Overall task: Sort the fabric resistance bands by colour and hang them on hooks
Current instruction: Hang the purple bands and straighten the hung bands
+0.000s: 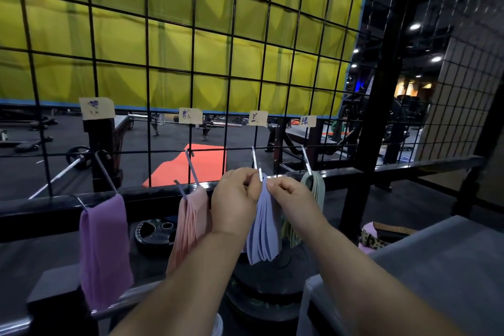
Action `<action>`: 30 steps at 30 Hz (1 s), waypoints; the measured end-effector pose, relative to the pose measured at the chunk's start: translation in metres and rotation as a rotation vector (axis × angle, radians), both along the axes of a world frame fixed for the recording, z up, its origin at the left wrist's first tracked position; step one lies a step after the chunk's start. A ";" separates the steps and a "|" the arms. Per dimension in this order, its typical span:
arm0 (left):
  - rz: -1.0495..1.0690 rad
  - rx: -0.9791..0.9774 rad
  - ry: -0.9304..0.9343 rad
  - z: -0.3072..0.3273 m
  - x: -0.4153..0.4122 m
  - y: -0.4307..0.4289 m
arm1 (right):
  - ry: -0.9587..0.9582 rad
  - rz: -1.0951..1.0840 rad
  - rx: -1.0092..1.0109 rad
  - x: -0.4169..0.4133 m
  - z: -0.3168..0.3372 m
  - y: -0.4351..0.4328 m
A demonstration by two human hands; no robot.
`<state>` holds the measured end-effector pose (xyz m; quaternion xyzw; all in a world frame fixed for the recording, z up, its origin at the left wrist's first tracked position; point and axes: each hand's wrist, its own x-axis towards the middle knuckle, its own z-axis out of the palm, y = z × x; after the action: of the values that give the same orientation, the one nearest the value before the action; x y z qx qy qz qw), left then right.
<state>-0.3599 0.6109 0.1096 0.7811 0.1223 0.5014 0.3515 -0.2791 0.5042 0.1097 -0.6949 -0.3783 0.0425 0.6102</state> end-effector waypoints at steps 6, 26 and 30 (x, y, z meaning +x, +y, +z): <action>-0.008 -0.311 -0.068 0.001 -0.001 -0.008 | 0.003 0.023 0.012 -0.001 -0.001 0.000; -0.059 -0.115 -0.082 -0.056 -0.019 -0.006 | 0.007 0.037 0.108 -0.025 -0.021 0.004; -0.018 -0.072 -0.030 -0.056 -0.025 -0.007 | 0.062 -0.011 0.079 -0.026 -0.026 0.010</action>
<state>-0.3845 0.6041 0.0537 0.7614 0.1278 0.5051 0.3858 -0.3049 0.5140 0.0838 -0.6707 -0.3568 0.0455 0.6487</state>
